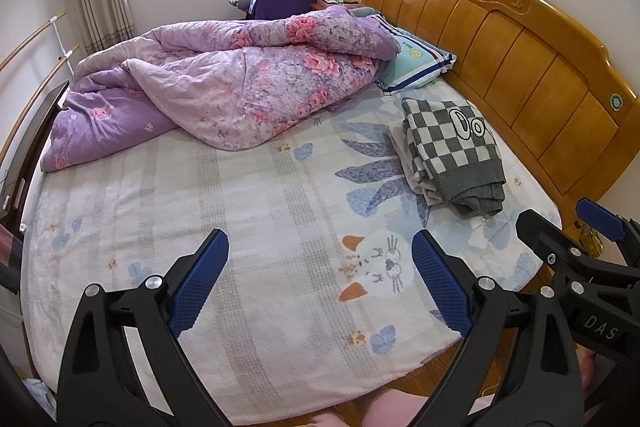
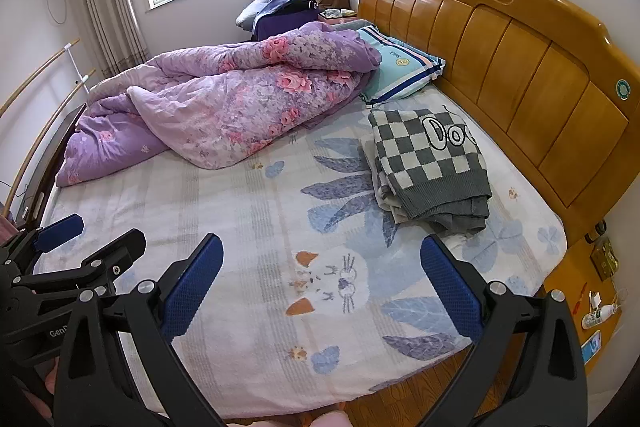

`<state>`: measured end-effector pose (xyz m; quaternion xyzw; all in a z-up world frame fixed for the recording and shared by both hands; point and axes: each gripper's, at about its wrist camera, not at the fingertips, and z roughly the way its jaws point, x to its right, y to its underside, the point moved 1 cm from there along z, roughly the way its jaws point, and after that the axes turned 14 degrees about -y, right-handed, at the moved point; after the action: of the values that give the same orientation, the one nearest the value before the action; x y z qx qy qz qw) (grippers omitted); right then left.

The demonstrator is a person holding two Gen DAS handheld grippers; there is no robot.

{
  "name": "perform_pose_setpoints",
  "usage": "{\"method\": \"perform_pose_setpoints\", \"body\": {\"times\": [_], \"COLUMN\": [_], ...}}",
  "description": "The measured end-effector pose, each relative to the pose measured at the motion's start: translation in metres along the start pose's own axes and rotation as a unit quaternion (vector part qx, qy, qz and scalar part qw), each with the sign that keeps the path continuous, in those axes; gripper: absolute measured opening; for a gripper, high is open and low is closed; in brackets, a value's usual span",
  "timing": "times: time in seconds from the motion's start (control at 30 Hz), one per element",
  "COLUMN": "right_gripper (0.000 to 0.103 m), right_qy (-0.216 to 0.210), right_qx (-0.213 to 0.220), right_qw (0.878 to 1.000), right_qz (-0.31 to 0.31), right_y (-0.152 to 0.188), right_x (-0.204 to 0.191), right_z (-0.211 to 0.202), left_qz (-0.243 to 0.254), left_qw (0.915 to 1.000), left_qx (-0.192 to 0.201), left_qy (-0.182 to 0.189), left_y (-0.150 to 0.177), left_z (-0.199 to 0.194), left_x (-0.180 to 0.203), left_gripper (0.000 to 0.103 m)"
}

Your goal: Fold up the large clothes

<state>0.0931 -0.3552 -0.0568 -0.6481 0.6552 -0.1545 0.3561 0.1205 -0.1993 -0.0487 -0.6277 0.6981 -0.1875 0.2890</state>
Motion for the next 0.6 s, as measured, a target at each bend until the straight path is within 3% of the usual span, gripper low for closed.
{"method": "perform_pose_setpoints", "body": {"times": [0.6], "right_gripper": [0.096], "right_qy": [0.000], "right_qx": [0.000], "right_qw": [1.000], "right_qz": [0.002], "right_y": [0.0013], "right_x": [0.0020], "right_z": [-0.0015], "left_qz": [0.001], "left_qw": [1.0000], "left_qx": [-0.001], "left_qy": [0.000], "left_y": [0.0018], "left_z": [-0.0015], "left_x": [0.0020], "left_gripper": [0.093]}}
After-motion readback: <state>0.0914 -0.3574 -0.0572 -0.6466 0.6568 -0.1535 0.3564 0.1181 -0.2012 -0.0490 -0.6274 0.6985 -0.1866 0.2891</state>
